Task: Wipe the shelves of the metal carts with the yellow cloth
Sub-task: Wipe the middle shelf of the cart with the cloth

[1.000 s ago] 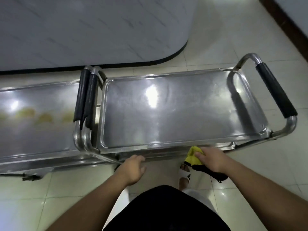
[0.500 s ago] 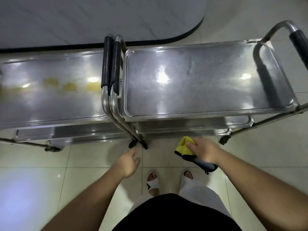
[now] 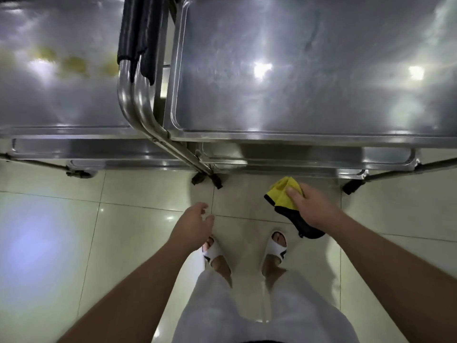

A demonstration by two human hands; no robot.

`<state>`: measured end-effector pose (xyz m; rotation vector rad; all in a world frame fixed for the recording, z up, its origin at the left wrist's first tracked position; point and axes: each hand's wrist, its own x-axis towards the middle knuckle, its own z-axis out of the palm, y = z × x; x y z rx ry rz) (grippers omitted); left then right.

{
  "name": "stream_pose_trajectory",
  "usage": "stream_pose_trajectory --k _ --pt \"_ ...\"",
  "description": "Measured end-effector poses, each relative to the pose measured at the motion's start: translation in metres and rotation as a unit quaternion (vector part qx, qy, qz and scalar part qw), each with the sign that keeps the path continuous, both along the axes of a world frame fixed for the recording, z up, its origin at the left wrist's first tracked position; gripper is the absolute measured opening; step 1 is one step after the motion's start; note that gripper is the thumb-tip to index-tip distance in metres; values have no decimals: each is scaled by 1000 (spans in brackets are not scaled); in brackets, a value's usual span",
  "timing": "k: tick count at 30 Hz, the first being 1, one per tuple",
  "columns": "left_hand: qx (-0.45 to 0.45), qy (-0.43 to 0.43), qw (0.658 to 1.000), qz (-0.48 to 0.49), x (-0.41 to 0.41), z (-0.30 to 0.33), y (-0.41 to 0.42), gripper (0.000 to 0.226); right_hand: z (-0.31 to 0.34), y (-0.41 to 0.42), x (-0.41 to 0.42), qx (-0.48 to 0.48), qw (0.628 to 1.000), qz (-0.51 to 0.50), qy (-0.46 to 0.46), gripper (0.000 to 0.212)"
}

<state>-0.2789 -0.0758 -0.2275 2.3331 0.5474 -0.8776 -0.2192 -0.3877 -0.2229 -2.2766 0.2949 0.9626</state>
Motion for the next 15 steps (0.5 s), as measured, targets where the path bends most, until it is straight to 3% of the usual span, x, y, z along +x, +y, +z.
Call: stream_pose_trajectory --k 10,15 --pt "49 -111 991 64 76 -127 55 48 -127 67 67 24 998 -31 -56 52" --pt "59 -174 983 -23 100 -187 65 36 -170 91 114 39 990 -3 -135 45"
